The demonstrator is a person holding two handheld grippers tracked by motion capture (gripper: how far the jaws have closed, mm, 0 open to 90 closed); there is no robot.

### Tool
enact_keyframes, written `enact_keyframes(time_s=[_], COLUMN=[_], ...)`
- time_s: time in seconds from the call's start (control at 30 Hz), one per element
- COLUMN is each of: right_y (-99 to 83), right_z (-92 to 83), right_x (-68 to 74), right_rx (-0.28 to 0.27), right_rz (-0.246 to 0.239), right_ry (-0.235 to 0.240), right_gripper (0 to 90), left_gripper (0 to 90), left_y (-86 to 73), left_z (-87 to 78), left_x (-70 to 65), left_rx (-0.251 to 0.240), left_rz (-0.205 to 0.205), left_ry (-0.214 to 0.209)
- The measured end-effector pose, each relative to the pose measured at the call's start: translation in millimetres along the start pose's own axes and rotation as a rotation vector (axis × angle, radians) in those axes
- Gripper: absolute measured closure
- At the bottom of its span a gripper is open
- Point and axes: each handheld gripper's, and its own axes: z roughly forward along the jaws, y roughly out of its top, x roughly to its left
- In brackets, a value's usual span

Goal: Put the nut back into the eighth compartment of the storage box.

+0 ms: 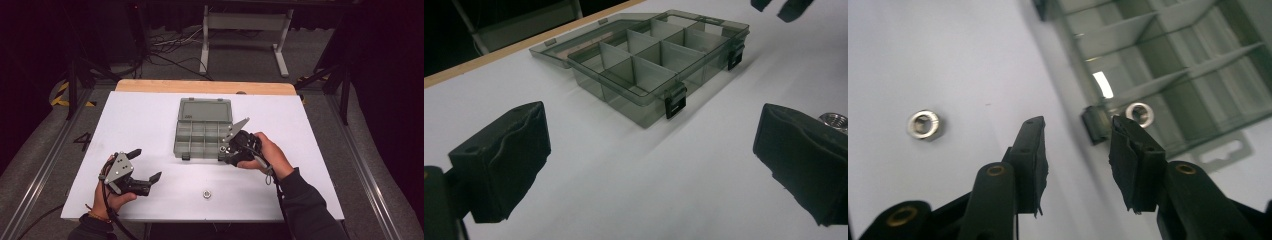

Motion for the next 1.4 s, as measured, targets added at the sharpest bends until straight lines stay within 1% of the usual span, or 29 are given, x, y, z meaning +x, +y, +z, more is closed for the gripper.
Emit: enact_keyframes(time_s=[0.07,0.1,0.2,0.23,0.3,0.33,0.4,0.43,0.47,0.53,0.57,0.67,0.7,0.73,0.77,0.8,0.87,0.93,0.97,1.03,1.07,1.1,1.13,1.2,1.27,1.4], right_y=[-3.7,-4.8,-7.9,-7.9,-7.2,-6.5,-4.1,-2.9,-2.2,0.9,2.1,5.5,5.5,7.1,7.9,8.8,9.2,9.4,9.2,9.2,9.3,9.2,9.3,9.2,9.3,9.3], right_z=[2.9,4.2,9.9,9.9,15.9,17.7,23.1,25.8,27.8,34.1,36.1,41.3,41.3,43.9,45.8,48.6,50.5,54.9,56.5,59.5,61.3,62.0,61.4,61.3,61.5,60.6], right_x=[12.1,15.8,30.3,30.3,40.0,43.3,50.2,52.0,54.5,61.2,64.4,72.1,72.1,76.0,78.3,80.3,80.8,81.5,82.4,84.1,84.1,84.2,83.4,83.2,85.0,85.1], right_rx=[0.004,0.002,-0.003,-0.003,0.012,0.020,0.034,0.035,0.043,0.060,0.062,0.072,0.072,0.079,0.084,0.097,0.098,0.113,0.117,0.132,0.135,0.134,0.134,0.134,0.131,0.137], right_rz=[-0.028,-0.035,-0.064,-0.064,-0.092,-0.094,-0.109,-0.124,-0.120,-0.138,-0.138,-0.164,-0.164,-0.171,-0.172,-0.175,-0.179,-0.178,-0.175,-0.181,-0.183,-0.176,-0.179,-0.178,-0.177,-0.188], right_ry=[0.018,0.025,0.074,0.074,0.101,0.110,0.117,0.120,0.121,0.141,0.147,0.163,0.163,0.174,0.167,0.169,0.166,0.163,0.172,0.174,0.167,0.172,0.165,0.165,0.162,0.167], right_gripper=[58.1,57.8,56.9,56.9,55.1,54.9,53.7,53.6,53.5,53.0,52.8,52.8,52.8,53.0,53.1,53.4,54.0,55.6,56.7,59.4,59.5,61.2,63.0,63.9,67.9,70.5], left_gripper=[2.5,2.5,2.5,2.5,2.5,2.5,2.5,2.5,2.5,2.5,2.5,2.5,2.5,2.5,2.5,2.5,2.5,2.5,2.5,2.5,2.5,2.5,2.5,2.5,2.5,2.5], left_y=[0.0,0.2,0.7,0.7,0.7,0.7,0.6,0.5,0.7,0.8,0.8,0.7,0.7,0.7,0.6,0.7,0.7,0.7,0.7,0.7,0.6,0.6,0.6,0.7,0.7,0.5], left_z=[0.1,-0.2,-0.2,-0.2,-0.1,-0.1,-0.2,0.0,-0.3,-0.5,-0.4,-0.1,-0.1,-0.1,-0.2,-0.3,-0.3,-0.1,0.0,-0.1,0.1,0.1,0.0,0.1,0.5,0.1], left_x=[-0.3,-0.3,-0.9,-0.9,-1.4,-1.4,-1.4,-1.6,-1.3,-1.2,-1.2,-1.6,-1.6,-1.5,-1.4,-1.5,-1.5,-1.4,-1.5,-1.3,-1.4,-1.5,-1.5,-1.4,-1.4,-1.1], left_rx=[-0.003,-0.002,0.000,0.000,-0.004,-0.004,-0.003,-0.006,-0.005,-0.005,-0.005,-0.008,-0.008,-0.006,-0.006,-0.006,-0.006,-0.006,-0.005,-0.003,-0.004,-0.005,-0.005,-0.002,-0.003,-0.002], left_rz=[-0.001,0.000,0.002,0.002,0.003,0.002,0.003,0.000,0.002,0.003,0.003,0.000,0.000,0.003,0.003,0.000,0.000,0.004,0.001,0.003,0.004,0.003,0.003,0.004,0.007,0.006], left_ry=[-0.001,0.000,0.002,0.002,0.001,0.001,0.000,0.000,0.000,0.001,0.000,-0.001,-0.001,-0.002,-0.001,-0.002,-0.002,-0.003,-0.002,-0.002,-0.002,-0.003,-0.002,-0.003,-0.001,-0.002])
